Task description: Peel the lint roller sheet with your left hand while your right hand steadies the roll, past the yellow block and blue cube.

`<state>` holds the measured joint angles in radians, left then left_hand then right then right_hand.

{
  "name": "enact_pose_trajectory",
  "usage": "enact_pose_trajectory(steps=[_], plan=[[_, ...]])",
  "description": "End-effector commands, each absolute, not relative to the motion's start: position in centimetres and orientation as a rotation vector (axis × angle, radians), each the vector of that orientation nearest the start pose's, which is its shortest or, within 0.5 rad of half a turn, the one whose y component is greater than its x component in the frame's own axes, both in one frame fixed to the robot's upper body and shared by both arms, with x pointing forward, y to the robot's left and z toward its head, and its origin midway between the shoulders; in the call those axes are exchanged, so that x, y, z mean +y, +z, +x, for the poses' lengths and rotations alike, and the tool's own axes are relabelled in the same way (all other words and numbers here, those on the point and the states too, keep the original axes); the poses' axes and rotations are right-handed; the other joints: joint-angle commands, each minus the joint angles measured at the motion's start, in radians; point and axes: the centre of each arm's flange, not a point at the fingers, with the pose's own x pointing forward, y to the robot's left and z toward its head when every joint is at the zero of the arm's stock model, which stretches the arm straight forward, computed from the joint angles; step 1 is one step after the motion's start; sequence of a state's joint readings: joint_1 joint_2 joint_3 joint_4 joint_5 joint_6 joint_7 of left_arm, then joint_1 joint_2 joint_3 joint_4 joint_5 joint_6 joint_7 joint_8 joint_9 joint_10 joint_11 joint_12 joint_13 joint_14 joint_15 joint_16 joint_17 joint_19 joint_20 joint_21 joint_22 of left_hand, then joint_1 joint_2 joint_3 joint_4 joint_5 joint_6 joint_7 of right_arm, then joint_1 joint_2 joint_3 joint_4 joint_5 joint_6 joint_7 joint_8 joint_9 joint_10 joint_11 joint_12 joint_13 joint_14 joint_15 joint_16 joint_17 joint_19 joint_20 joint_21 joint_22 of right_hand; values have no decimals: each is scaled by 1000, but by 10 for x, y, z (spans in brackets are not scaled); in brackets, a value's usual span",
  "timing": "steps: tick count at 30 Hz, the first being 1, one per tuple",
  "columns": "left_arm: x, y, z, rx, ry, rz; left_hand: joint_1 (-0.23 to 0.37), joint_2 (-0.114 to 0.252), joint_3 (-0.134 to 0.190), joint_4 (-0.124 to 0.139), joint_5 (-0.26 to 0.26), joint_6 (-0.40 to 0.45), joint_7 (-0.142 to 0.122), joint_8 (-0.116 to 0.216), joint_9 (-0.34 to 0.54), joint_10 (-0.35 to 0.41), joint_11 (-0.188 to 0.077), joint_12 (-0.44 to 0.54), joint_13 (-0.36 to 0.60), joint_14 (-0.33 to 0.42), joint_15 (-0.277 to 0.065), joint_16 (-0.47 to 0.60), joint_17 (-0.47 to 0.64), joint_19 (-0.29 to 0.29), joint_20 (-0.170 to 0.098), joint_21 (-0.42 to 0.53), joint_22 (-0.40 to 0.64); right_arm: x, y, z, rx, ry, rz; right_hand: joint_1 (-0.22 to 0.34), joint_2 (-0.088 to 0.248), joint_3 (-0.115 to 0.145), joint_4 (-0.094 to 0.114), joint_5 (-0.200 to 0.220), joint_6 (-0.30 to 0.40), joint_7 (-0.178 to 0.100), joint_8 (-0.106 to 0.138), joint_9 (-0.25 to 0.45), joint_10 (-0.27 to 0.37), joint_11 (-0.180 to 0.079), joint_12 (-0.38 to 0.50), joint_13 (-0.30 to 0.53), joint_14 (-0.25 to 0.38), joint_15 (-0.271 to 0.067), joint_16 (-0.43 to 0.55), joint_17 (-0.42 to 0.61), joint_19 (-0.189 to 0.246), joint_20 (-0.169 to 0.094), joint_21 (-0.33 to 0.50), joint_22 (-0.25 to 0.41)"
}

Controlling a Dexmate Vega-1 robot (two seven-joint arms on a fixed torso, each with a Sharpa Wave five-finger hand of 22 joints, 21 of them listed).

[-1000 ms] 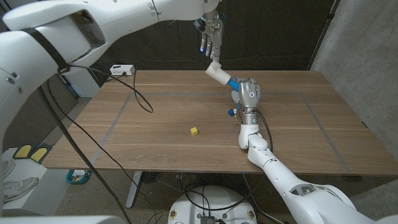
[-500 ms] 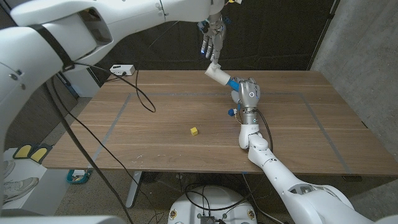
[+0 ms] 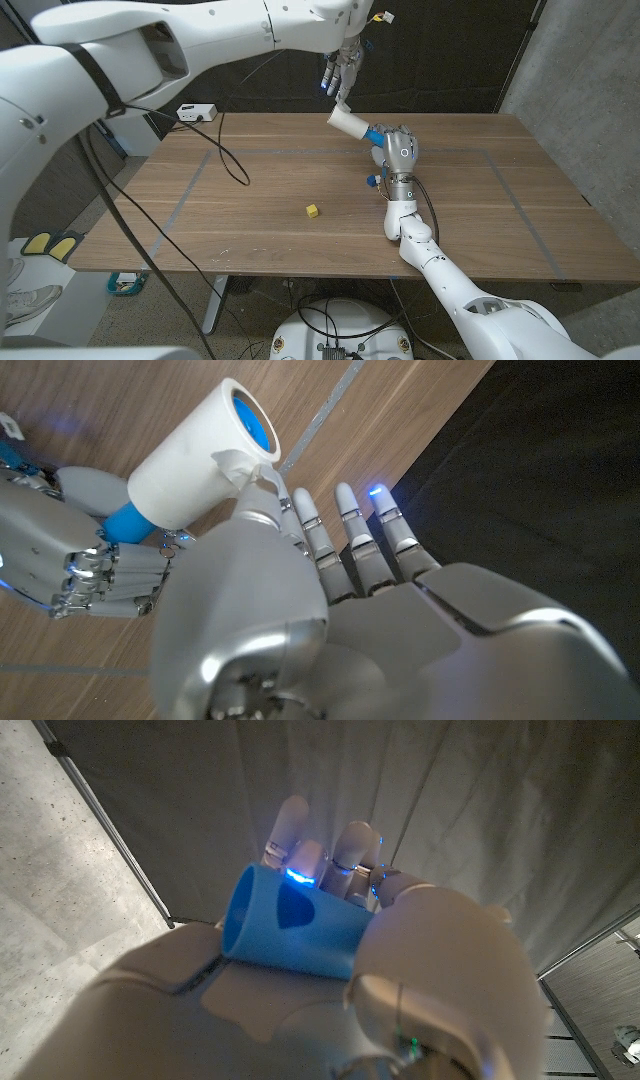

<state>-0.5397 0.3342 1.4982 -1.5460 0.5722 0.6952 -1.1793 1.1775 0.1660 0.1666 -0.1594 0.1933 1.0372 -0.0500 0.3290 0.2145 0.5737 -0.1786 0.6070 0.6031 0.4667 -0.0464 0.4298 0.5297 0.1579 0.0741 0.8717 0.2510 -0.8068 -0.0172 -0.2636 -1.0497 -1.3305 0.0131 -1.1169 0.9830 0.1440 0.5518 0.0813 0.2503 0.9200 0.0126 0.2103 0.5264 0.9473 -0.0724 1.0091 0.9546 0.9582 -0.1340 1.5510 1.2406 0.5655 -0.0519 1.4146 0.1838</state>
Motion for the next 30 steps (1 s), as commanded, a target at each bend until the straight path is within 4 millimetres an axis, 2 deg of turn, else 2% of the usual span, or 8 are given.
enact_pose_trajectory(steps=[1, 3, 7, 9, 11, 13, 21, 30], plan=[[-18, 281, 516, -180, -134, 2160, 33, 19, 30, 4, 0, 18, 34, 13, 29, -4, -17, 13, 12, -15, -132, -11, 10, 5, -15, 18, 1, -149, -41, 617, -1141, -863, -1123, -5, 8, 10, 0, 2, 4, -2, 1, 2, -3, -3, 7, 3, 7, -80, 6, 3, -5, -146, 5, 2], [-18, 281, 515, -214, -135, 2156, 38, 33, 59, 19, -3, -9, 38, 16, 53, -20, -21, 17, 23, -28, -130, -24, 16, -2, -12, 28, -1, -149, -41, 617, -1141, -862, -1121, -6, 8, 10, -1, 2, 4, -3, 2, 3, -2, -2, 7, 1, 7, -80, 6, 3, -4, -145, 6, 2], [-16, 281, 514, -261, -154, 2131, 44, 35, 97, 32, -4, -38, 42, 30, 97, -56, -19, 19, 39, -40, -127, -40, 26, -6, -13, 45, -3, -149, -42, 617, -1136, -864, -1125, -7, 8, 11, -1, 2, 4, -4, 2, 3, 0, -1, 6, -3, 7, -80, 6, 3, -4, -147, 6, 2], [-14, 281, 513, -297, -177, 2104, 42, 34, 143, 53, -3, -83, 52, 54, 162, -90, -7, 26, 61, -55, -112, -58, 37, -15, -10, 69, -3, -149, -43, 617, -1141, -859, -1130, -7, 8, 11, -1, 2, 5, -3, 2, 2, 0, -3, 6, -3, 7, -80, 6, 3, -5, -146, 6, 2], [-12, 281, 512, -320, -179, 2091, 42, 36, 157, 58, -2, -95, 55, 63, 184, -95, -5, 30, 67, -56, -110, -62, 41, -20, -9, 76, -4, -149, -43, 617, -1140, -858, -1132, -7, 8, 12, -2, 2, 4, -3, 3, 3, -3, -2, 9, 3, 7, -80, 6, 3, -5, -146, 6, 2], [-11, 281, 511, -346, -178, 2082, 38, 33, 184, 70, -1, -117, 63, 87, 232, -113, 4, 38, 83, -59, -102, -69, 51, -26, -7, 94, -4, -149, -42, 618, -1141, -857, -1135, -8, 8, 12, -1, 2, 5, -3, 3, 3, -4, -1, 9, 3, 7, -80, 6, 3, -6, -147, 5, 2], [-9, 279, 503, -436, -181, 2046, 27, 31, 227, 87, 5, -152, 81, 139, 321, -137, 15, 51, 110, -63, -91, -81, 69, -37, -5, 128, -3, -149, -42, 619, -1144, -852, -1143, -10, 8, 12, -2, 2, 4, -3, 2, 2, -3, -2, 10, 1, 6, -80, 6, 3, -5, -147, 5, 2], [-3, 279, 493, -539, -200, 1987, 17, 27, 255, 96, 11, -162, 70, 195, 395, -131, 7, 70, 132, -53, -96, -81, 89, -36, -10, 161, -4, -148, -44, 618, -1146, -852, -1149, -11, 8, 14, -3, 3, 5, -2, 3, 2, -3, -3, 7, -7, 6, -80, 6, 3, -7, -147, 5, 2]])
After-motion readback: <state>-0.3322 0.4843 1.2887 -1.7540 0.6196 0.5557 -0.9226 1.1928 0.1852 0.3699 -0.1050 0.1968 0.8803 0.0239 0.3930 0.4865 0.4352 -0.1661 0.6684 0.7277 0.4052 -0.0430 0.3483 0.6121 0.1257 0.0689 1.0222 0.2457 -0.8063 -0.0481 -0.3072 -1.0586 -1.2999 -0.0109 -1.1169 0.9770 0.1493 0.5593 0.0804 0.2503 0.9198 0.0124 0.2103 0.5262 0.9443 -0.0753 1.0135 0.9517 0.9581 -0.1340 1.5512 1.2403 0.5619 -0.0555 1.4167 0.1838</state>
